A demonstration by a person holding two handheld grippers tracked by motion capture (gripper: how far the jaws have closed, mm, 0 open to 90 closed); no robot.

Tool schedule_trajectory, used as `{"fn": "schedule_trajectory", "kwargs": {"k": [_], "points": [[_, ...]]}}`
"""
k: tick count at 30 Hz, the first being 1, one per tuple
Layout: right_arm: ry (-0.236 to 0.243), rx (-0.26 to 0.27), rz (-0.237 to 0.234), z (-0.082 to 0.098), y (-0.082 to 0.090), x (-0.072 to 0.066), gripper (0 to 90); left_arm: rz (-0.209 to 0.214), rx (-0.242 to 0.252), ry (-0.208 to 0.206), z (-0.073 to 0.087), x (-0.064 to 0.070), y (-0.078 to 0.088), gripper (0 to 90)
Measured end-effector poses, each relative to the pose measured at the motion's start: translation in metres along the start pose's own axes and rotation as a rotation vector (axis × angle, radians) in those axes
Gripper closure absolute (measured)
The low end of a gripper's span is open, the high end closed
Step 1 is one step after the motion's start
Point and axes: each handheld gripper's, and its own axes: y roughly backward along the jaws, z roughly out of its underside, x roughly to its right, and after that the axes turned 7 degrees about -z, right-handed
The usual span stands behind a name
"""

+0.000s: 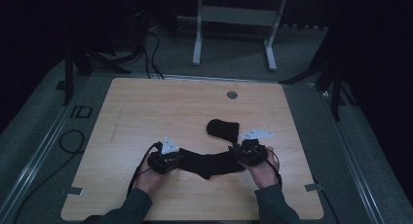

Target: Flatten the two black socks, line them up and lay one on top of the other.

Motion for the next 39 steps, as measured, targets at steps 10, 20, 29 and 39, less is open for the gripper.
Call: {"fn": "schedule_trajectory", "kwargs": {"k": [10,20,29,39], "points": [[0.058,-0.023,0.006,-0.017,-0.012,0.000,74.1,-0.004,0.000,0.001,0.000,-0.001,0.001,77.7],[0.108,-0.061,0.019,-0.042,-0.030,0.005,73.4,-0.006,0.001,0.003,0.000,-0.002,0.001,77.5],[0.080,-0.086,0.028,-0.073,-0.053,0.020,71.7,-0.006,-0.005,0.007,0.000,-0.002,0.001,77.5],[0.049,-0.170,0.026,-0.092,-0.100,0.027,59.0,-0.005,-0.009,0.010,0.000,-0.003,0.001,77.2]]}}
